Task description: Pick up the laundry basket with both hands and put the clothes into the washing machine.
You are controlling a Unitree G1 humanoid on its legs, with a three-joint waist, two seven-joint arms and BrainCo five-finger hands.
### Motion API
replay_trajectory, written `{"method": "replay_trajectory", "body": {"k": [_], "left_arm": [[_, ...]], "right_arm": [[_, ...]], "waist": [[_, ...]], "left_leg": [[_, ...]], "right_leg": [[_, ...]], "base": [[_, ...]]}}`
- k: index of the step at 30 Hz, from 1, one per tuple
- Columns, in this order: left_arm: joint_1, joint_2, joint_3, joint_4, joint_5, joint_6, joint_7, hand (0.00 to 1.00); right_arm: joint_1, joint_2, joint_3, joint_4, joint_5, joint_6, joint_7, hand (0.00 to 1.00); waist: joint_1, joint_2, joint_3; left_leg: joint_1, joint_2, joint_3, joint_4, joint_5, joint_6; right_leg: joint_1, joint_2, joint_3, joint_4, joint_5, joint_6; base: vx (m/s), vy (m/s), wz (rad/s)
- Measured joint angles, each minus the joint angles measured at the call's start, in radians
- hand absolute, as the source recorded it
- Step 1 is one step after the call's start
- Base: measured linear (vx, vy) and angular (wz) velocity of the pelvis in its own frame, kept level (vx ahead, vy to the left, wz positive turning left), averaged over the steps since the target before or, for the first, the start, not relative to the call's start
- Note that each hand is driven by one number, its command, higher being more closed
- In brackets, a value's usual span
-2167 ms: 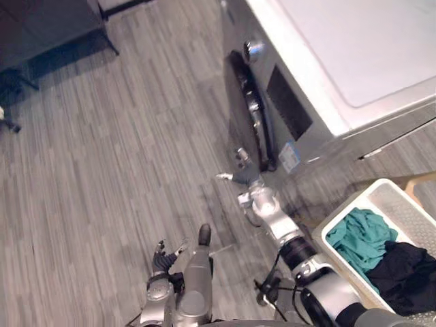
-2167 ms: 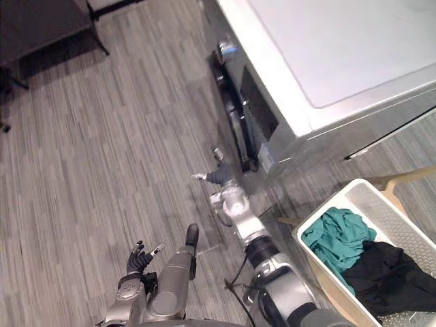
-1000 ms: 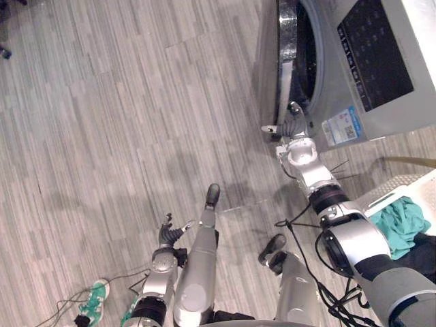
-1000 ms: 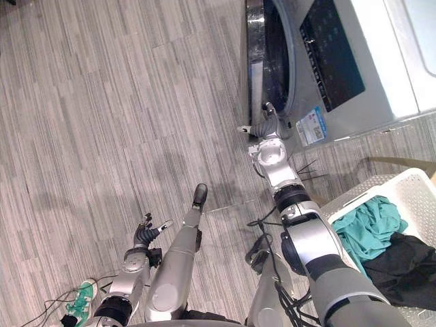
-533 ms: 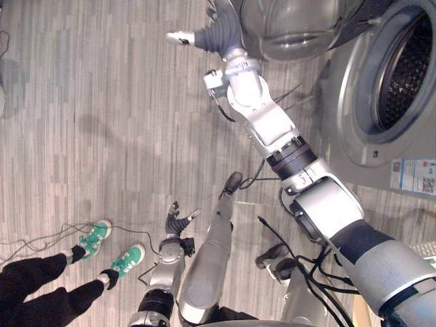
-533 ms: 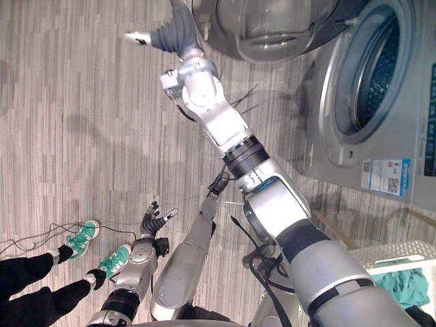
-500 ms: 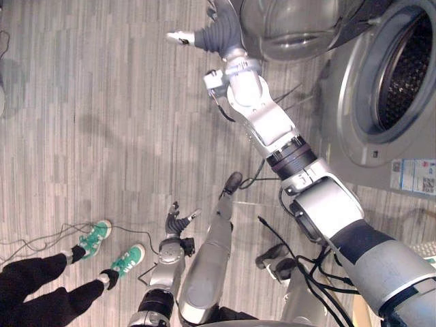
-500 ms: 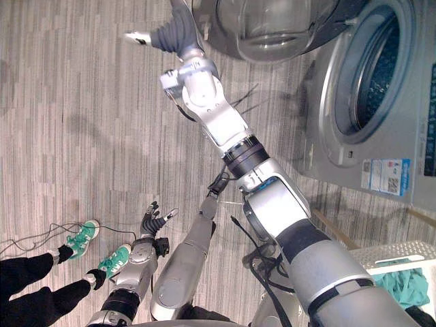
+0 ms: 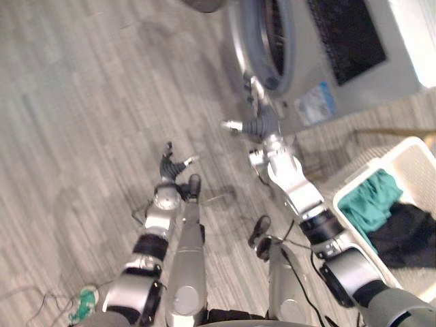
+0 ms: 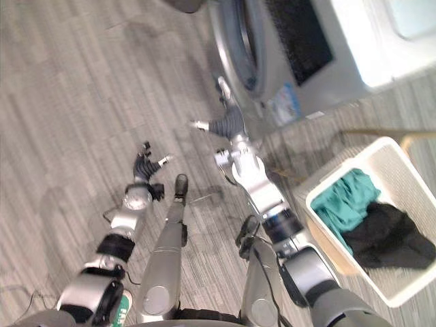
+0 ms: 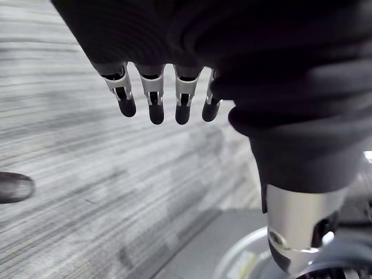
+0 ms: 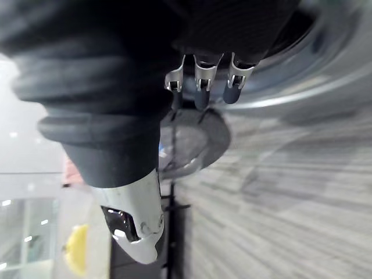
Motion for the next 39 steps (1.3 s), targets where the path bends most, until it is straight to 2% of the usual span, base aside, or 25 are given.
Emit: {"method": "replay_trajectory", "body": {"k": [3,5,7,10,13,15,16,18,26,30,39], "left_arm": [[-0.125,0.137,-0.005,0.093,0.002,0.019,-0.001,0.00],[-0.194,0.255,-0.011,0.146,0.030,0.032,-0.012,0.00],[-0.241,0.339,-0.017,0.173,0.042,0.038,-0.027,0.00],[-0.321,0.434,-0.010,0.187,0.059,0.042,-0.028,0.00],[-0.367,0.453,0.029,0.187,0.097,0.049,-0.026,0.00],[-0.373,0.466,0.090,0.186,0.124,0.070,-0.024,0.00],[-0.374,0.468,0.094,0.186,0.127,0.073,-0.024,0.00],[-0.372,0.482,0.139,0.184,0.132,0.091,-0.024,0.00],[-0.354,0.496,0.294,0.105,0.174,0.125,-0.017,0.00],[-0.344,0.495,0.311,0.057,0.176,0.126,-0.019,0.00],[-0.287,0.516,0.401,0.009,0.179,0.132,0.003,0.00]], "right_arm": [[0.100,-0.036,-0.004,-0.055,-0.012,-0.008,0.070,0.00],[0.198,-0.072,-0.021,-0.103,-0.008,-0.023,0.125,0.00],[0.258,-0.103,-0.032,-0.130,-0.008,-0.034,0.159,0.00],[0.355,-0.120,-0.072,-0.190,-0.009,-0.041,0.195,0.00],[0.415,-0.116,-0.112,-0.251,-0.009,-0.056,0.196,0.00],[0.452,-0.092,-0.157,-0.331,-0.009,-0.081,0.179,0.00],[0.457,-0.088,-0.163,-0.340,-0.009,-0.083,0.177,0.00],[0.496,-0.063,-0.198,-0.392,-0.010,-0.085,0.165,0.00],[0.622,-0.022,-0.266,-0.508,-0.040,-0.092,0.125,0.00],[0.647,-0.007,-0.321,-0.526,-0.040,-0.119,0.111,0.00],[0.699,0.012,-0.335,-0.554,-0.039,-0.123,0.109,0.00]], "waist": [[-0.049,-0.018,0.000],[-0.079,-0.027,-0.001],[-0.097,-0.030,-0.002],[-0.100,-0.047,-0.001],[-0.107,-0.049,-0.001],[-0.128,-0.051,-0.002],[-0.128,-0.052,-0.003],[-0.123,-0.068,-0.004],[-0.112,-0.070,-0.004],[-0.105,-0.069,-0.004],[-0.095,-0.069,-0.005]], "left_leg": [[0.005,0.012,0.052,-0.002,0.002,0.003],[0.008,0.012,0.065,-0.007,0.002,0.003],[0.010,0.011,0.082,-0.026,0.008,0.011],[0.010,0.011,0.125,-0.035,0.008,0.012],[0.009,0.013,0.154,-0.035,0.005,0.016],[-0.001,0.016,0.178,-0.035,0.002,0.019],[-0.003,0.018,0.182,-0.035,0.002,0.019],[-0.011,0.028,0.208,-0.035,0.000,0.021],[-0.036,0.049,0.222,-0.017,-0.001,0.020],[-0.040,0.057,0.219,-0.014,0.000,0.020],[-0.048,0.057,0.210,0.007,-0.001,0.020]], "right_leg": [[-0.034,0.011,0.058,-0.008,0.026,0.001],[-0.051,0.012,0.080,-0.007,0.031,0.001],[-0.066,0.012,0.093,-0.011,0.039,0.003],[-0.095,0.015,0.136,-0.026,0.063,0.012],[-0.095,0.018,0.159,-0.061,0.094,0.020],[-0.098,0.023,0.171,-0.103,0.124,0.025],[-0.099,0.025,0.173,-0.108,0.128,0.024],[-0.110,0.035,0.192,-0.136,0.150,0.026],[-0.119,0.054,0.190,-0.153,0.167,0.019],[-0.118,0.061,0.184,-0.152,0.170,0.014],[-0.111,0.060,0.177,-0.148,0.171,0.012]], "base": [[-0.04,0.004,-0.56],[-0.03,-0.006,-0.24],[-0.01,0.010,-0.23],[0.00,0.024,-0.32],[0.01,0.035,-0.28],[0.00,0.046,-0.24],[0.00,0.044,-0.28],[0.00,0.018,-0.28],[0.01,-0.007,-0.05],[-0.02,-0.002,0.00],[-0.01,-0.002,0.02]]}}
